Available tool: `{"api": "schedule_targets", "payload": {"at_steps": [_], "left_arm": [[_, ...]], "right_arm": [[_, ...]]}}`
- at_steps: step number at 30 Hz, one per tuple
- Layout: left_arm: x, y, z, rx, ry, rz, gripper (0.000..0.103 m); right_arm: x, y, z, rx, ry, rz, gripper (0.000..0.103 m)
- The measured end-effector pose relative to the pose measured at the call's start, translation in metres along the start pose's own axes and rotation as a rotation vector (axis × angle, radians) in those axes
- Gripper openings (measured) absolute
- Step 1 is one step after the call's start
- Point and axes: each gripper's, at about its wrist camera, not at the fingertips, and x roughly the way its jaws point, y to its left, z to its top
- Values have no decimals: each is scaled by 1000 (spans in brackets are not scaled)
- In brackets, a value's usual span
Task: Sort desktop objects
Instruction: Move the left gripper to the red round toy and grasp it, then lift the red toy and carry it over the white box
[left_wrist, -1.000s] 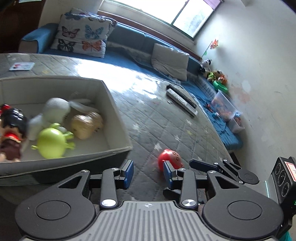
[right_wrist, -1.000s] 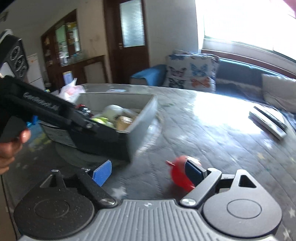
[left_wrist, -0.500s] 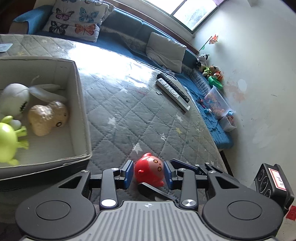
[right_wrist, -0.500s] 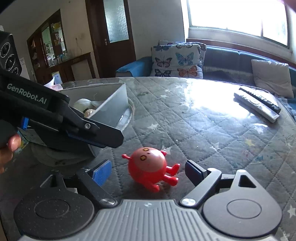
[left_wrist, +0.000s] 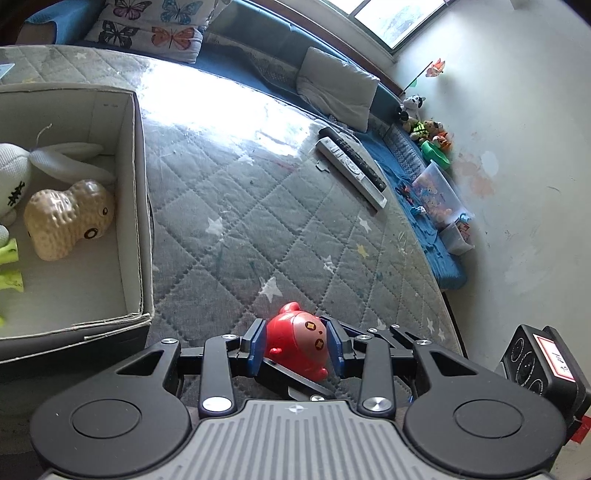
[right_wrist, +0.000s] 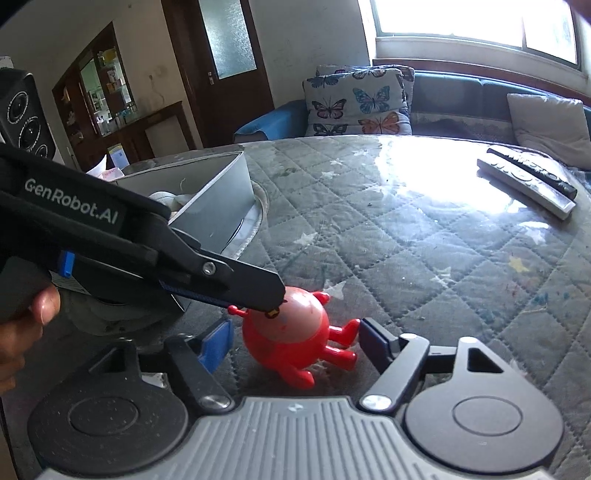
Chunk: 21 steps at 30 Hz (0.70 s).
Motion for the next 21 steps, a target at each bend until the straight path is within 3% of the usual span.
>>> {"api": "schedule_targets", "payload": {"at_steps": [4, 13, 21], "left_arm": [[3, 1, -2, -5, 5, 7, 38], [-10, -1, -7, 25, -10, -21, 38], [-80, -6, 5, 90, -153, -28, 37]], "right_arm": [[1, -1, -1, 8, 4, 0, 68], [-8, 7, -2, 7, -10, -17, 68], [-31, 44, 29, -84, -123, 3, 68]]}}
